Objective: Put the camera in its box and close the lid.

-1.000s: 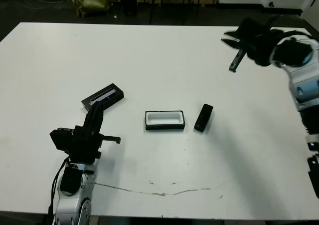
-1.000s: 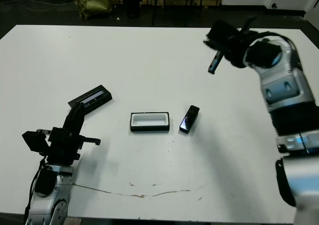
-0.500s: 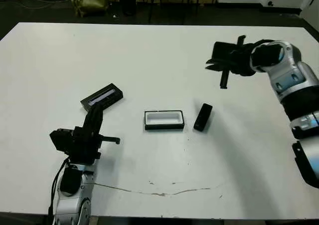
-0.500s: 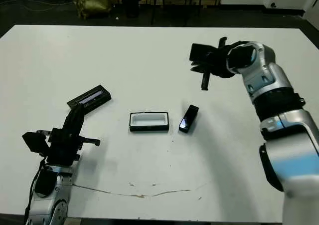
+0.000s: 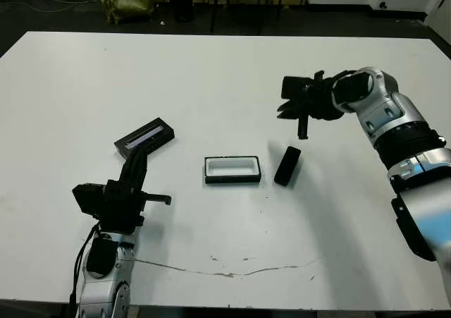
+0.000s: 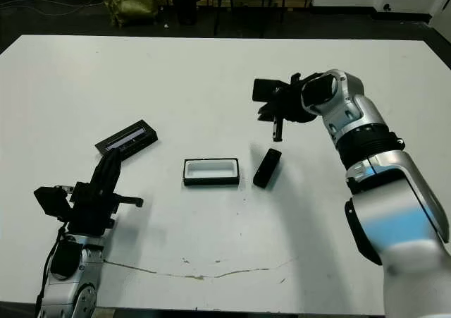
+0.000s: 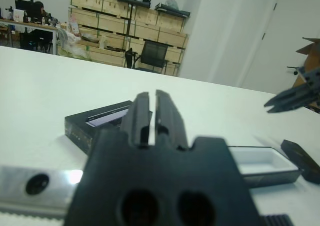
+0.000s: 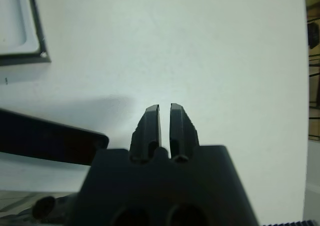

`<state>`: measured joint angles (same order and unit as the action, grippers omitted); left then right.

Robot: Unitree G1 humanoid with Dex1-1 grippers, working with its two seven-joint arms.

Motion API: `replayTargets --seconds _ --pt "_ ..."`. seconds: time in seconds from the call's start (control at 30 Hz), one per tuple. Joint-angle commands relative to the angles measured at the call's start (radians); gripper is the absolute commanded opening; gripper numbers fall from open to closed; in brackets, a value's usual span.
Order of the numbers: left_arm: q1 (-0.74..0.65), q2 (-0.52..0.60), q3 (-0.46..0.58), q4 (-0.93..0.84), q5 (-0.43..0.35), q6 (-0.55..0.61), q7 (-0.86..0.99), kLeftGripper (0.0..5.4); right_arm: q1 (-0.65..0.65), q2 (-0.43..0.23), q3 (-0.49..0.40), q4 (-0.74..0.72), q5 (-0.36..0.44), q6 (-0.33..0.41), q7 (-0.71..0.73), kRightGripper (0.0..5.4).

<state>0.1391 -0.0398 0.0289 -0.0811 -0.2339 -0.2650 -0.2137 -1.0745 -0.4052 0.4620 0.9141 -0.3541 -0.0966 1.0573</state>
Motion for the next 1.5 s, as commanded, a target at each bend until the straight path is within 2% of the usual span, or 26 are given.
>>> replayTargets --seconds 0.03,0.9,1.2,1.5 --pt "0.018 0.008 0.0 0.006 0.013 0.01 0.008 0.02 0.038 0.015 0.002 0.002 0.0 0.029 0.018 0.0" --pt "0.027 0.004 -0.006 -0.02 0.025 0.045 0.029 0.02 0.103 0.009 0.021 0.019 -0.029 0.033 0.086 0.0" --pt "0.025 0.004 -0.006 -0.009 0.015 0.036 0.02 0.02 0.125 -0.028 0.027 -0.026 -0.045 -0.022 0.075 0.0" --pt "0.027 0.006 -0.005 -0.015 0.016 0.039 0.022 0.02 0.146 -0.063 -0.007 -0.065 -0.007 -0.018 0.109 0.0"
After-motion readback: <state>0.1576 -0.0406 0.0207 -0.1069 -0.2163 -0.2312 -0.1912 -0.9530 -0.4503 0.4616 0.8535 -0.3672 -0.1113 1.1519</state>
